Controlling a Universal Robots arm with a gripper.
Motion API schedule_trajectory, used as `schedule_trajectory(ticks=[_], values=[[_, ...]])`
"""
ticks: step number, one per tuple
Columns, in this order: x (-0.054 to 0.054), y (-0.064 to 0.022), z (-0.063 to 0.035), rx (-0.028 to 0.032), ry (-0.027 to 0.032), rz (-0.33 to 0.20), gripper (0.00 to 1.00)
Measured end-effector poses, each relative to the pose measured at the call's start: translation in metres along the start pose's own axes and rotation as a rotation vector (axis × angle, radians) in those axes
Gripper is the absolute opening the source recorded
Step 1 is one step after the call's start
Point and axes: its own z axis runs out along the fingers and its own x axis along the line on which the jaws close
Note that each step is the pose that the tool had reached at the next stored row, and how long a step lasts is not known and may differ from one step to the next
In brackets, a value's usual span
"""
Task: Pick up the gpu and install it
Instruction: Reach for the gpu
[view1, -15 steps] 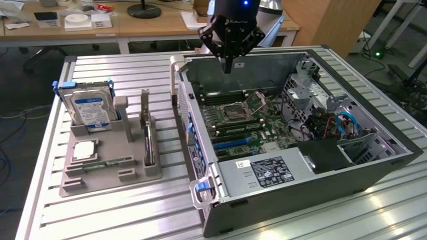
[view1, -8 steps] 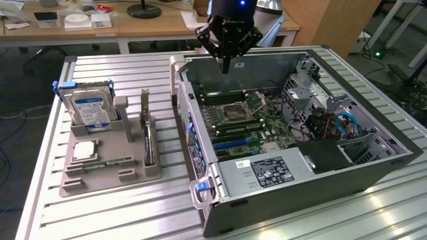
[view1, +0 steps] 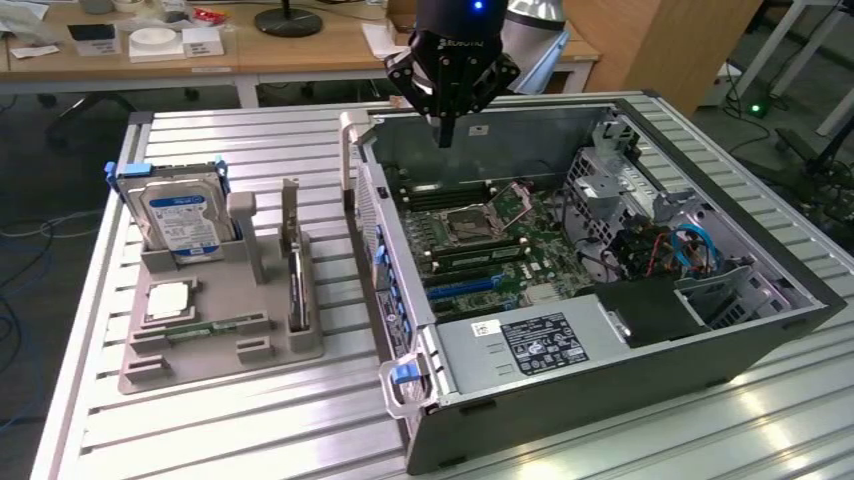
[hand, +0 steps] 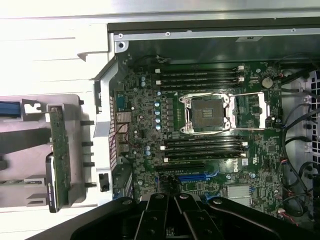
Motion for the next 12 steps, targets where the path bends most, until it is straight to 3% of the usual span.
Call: schedule_trajectory(ticks=[12], values=[[0.011,-0.0008,-0.0002,0.0000,0.0000,0.000,0.10]])
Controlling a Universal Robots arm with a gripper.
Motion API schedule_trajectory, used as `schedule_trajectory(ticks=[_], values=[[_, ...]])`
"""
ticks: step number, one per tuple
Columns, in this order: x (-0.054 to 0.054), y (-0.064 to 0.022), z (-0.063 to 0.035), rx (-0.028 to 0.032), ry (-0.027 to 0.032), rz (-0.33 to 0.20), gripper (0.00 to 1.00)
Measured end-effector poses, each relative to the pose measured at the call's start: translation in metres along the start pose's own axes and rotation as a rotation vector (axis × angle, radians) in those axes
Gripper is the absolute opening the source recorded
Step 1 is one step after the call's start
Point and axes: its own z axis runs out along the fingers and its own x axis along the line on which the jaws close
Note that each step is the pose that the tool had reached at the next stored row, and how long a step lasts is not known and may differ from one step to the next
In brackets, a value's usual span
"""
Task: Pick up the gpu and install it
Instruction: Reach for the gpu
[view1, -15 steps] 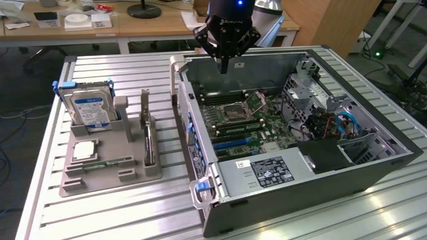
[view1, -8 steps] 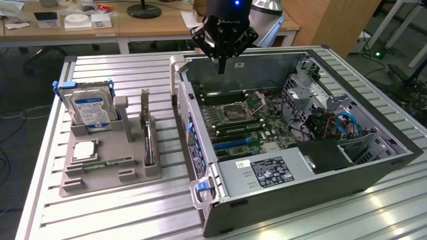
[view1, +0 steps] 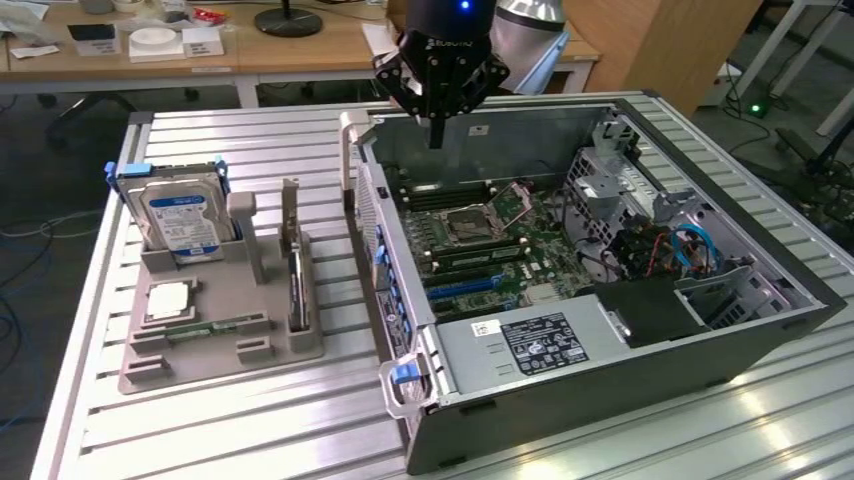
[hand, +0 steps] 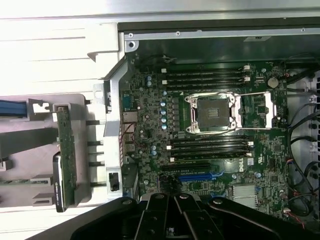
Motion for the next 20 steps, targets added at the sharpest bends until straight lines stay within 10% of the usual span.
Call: schedule_trajectory(ticks=[20], values=[[0.027,-0.0023,-0.0007,0.0000,0.0000,0.000,0.10]])
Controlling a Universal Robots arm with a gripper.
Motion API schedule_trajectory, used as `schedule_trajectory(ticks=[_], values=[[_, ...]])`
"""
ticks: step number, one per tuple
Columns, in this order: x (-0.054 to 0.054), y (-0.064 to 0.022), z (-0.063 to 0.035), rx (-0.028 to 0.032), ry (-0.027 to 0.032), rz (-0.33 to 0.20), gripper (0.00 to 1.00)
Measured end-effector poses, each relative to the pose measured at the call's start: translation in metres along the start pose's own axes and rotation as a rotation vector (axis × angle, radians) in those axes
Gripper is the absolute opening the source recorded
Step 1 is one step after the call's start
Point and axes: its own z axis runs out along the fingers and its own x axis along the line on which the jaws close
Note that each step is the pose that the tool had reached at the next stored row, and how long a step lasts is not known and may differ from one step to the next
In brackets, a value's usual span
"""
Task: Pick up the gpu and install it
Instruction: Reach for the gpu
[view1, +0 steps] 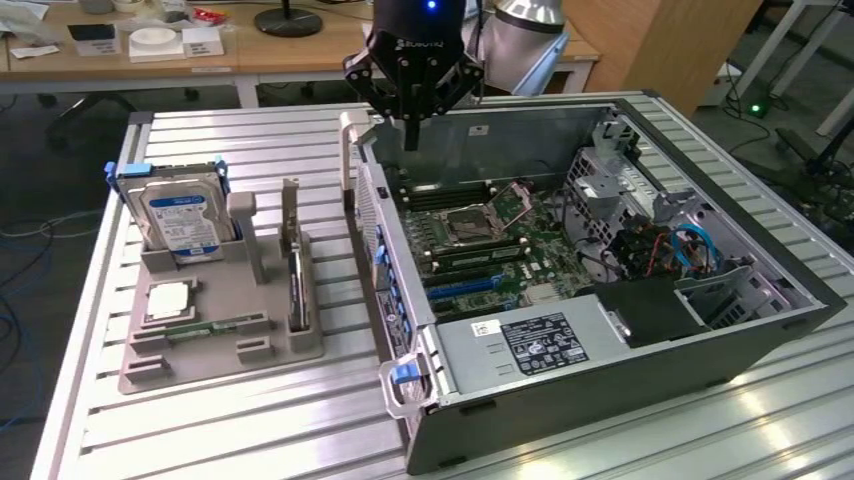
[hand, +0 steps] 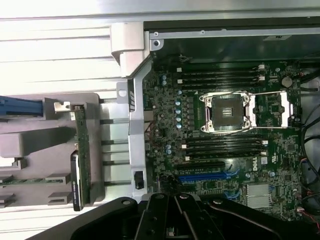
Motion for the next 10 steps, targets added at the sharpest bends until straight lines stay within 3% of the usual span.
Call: schedule_trajectory(ticks=[10], values=[[0.023,-0.0021,-0.0006,-0.0001,0.0000,-0.001,0.10]])
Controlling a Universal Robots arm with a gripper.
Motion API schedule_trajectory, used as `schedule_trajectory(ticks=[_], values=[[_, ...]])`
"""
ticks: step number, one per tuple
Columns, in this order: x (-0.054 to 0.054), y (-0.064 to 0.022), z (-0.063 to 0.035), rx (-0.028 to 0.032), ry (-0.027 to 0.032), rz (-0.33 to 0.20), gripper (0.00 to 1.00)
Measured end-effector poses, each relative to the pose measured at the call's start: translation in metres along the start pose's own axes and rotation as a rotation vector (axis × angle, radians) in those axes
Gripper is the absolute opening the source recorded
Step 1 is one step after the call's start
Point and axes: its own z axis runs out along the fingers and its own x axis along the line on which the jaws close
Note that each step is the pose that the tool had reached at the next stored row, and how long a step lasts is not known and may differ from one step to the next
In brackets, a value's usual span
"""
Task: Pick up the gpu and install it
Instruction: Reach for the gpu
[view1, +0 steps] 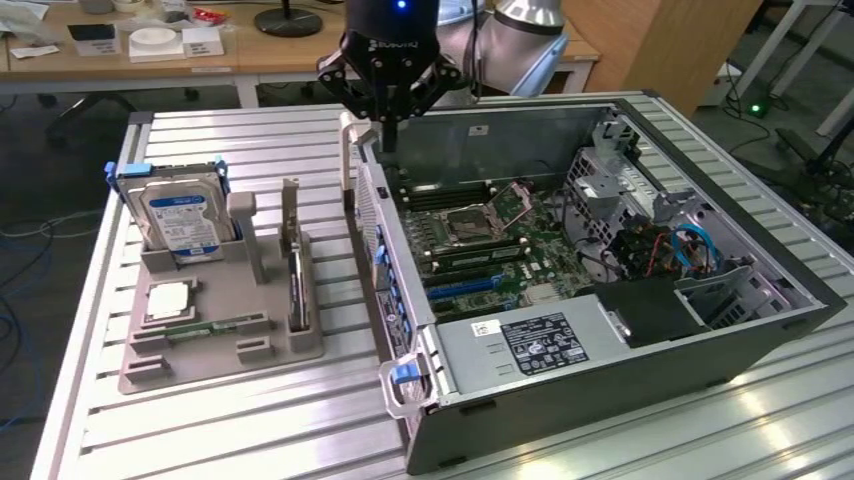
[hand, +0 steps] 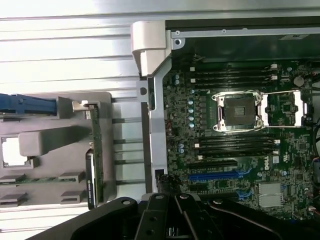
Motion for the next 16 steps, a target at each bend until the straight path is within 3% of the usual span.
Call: schedule_trajectory(ticks=[16], values=[[0.038,-0.0035,-0.0011,0.0001,0.0001,-0.001,0.10]])
